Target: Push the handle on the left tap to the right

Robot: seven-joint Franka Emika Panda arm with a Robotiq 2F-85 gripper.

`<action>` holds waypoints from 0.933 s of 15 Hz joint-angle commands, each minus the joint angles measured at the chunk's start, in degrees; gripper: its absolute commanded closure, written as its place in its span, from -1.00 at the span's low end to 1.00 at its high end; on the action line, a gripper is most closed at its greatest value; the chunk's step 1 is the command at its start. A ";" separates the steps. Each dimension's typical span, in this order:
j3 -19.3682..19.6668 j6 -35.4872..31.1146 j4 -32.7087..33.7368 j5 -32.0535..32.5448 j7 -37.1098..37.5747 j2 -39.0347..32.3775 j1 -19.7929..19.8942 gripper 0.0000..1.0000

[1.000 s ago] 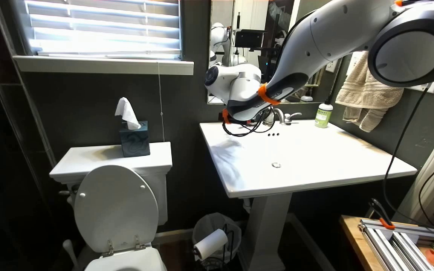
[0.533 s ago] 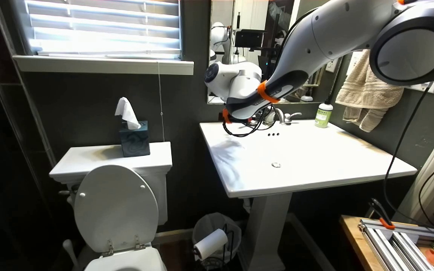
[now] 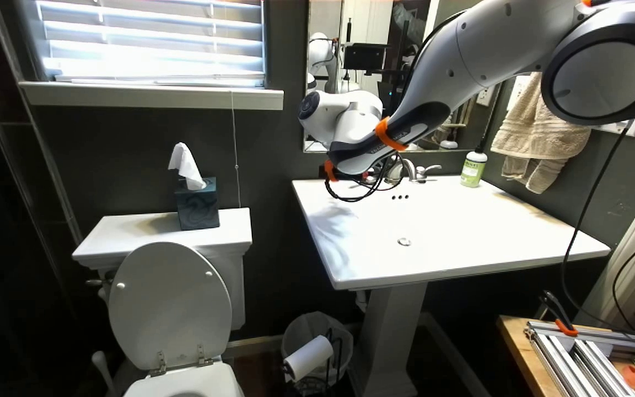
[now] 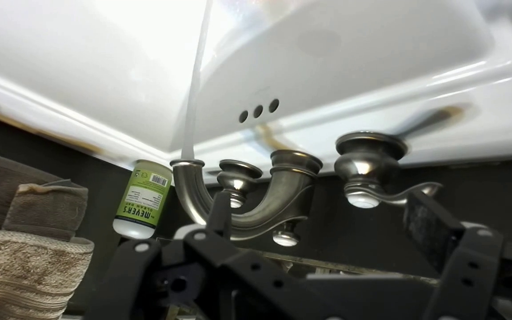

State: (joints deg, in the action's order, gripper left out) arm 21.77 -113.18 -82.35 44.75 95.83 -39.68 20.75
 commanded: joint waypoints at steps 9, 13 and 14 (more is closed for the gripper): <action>0.79 -0.10 0.36 -0.86 -0.52 -0.37 -0.51 -1.00; 0.79 -0.10 0.36 -0.86 -0.54 -0.37 -0.51 -1.00; 0.52 -1.14 -0.90 -0.36 -1.19 0.65 -0.84 -1.00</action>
State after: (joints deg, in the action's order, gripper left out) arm 21.79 -113.18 -82.33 44.53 95.67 -39.71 20.75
